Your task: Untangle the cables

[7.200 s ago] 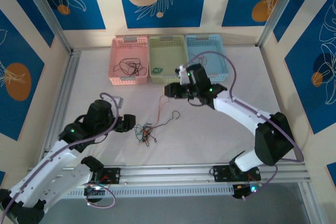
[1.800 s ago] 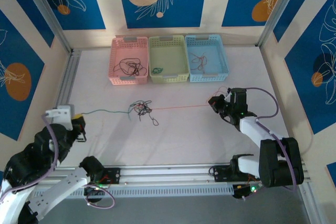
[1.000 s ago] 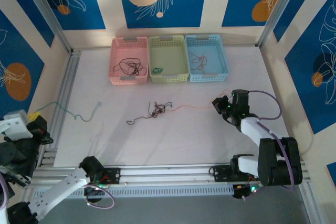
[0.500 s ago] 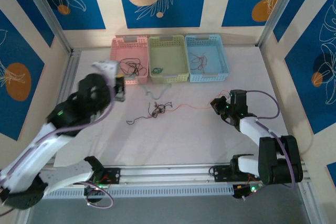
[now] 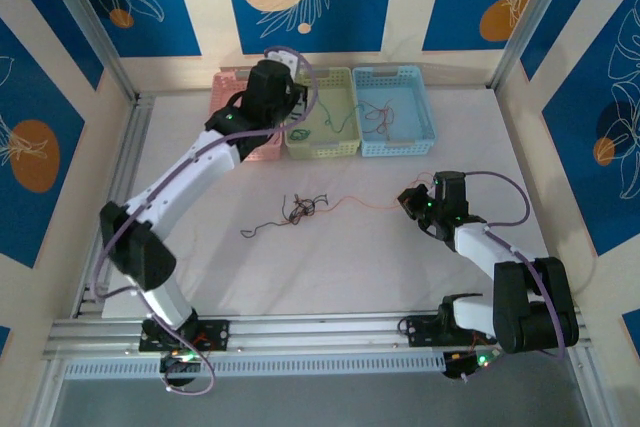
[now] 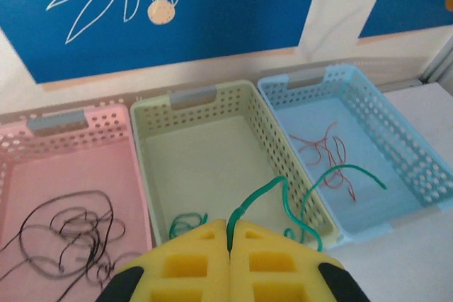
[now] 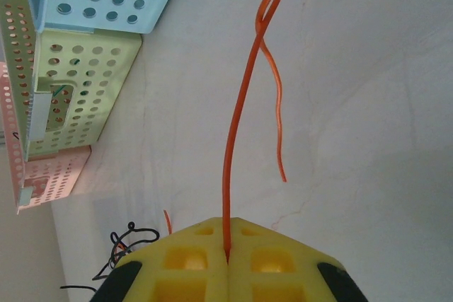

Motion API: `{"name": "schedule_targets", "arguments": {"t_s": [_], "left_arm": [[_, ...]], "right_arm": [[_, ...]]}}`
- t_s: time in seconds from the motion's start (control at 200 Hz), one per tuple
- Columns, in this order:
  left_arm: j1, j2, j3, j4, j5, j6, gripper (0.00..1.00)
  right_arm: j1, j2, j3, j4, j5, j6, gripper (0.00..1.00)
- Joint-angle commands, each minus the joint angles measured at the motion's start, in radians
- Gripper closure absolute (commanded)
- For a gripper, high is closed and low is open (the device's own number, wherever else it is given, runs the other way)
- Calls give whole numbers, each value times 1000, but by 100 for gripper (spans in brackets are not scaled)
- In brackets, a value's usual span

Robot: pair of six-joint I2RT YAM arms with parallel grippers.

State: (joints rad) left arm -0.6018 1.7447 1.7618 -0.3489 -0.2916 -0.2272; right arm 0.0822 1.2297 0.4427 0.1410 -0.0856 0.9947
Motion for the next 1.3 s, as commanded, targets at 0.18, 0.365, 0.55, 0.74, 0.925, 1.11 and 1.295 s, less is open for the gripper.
{"name": "schedule_targets", "arguments": {"t_s": [0.18, 0.365, 0.55, 0.74, 0.925, 1.11, 1.295], "left_arm": [[75, 341, 248, 113, 26, 61, 100], [79, 603, 563, -94, 215, 103, 61], [80, 509, 430, -118, 270, 81, 41], [80, 237, 162, -57, 252, 81, 17], [79, -24, -112, -51, 285, 31, 17], [77, -363, -620, 93, 347, -128, 18], [19, -606, -996, 134, 347, -238, 18]], "right_arm": [[9, 5, 27, -11, 10, -22, 100], [10, 5, 24, -5, 6, -25, 100], [14, 10, 29, -1, 4, -27, 100], [16, 13, 31, -2, 1, -28, 100], [14, 11, 30, -1, 1, -28, 100], [16, 13, 31, 1, 0, -27, 100], [17, 17, 31, 0, -1, -28, 100]]}}
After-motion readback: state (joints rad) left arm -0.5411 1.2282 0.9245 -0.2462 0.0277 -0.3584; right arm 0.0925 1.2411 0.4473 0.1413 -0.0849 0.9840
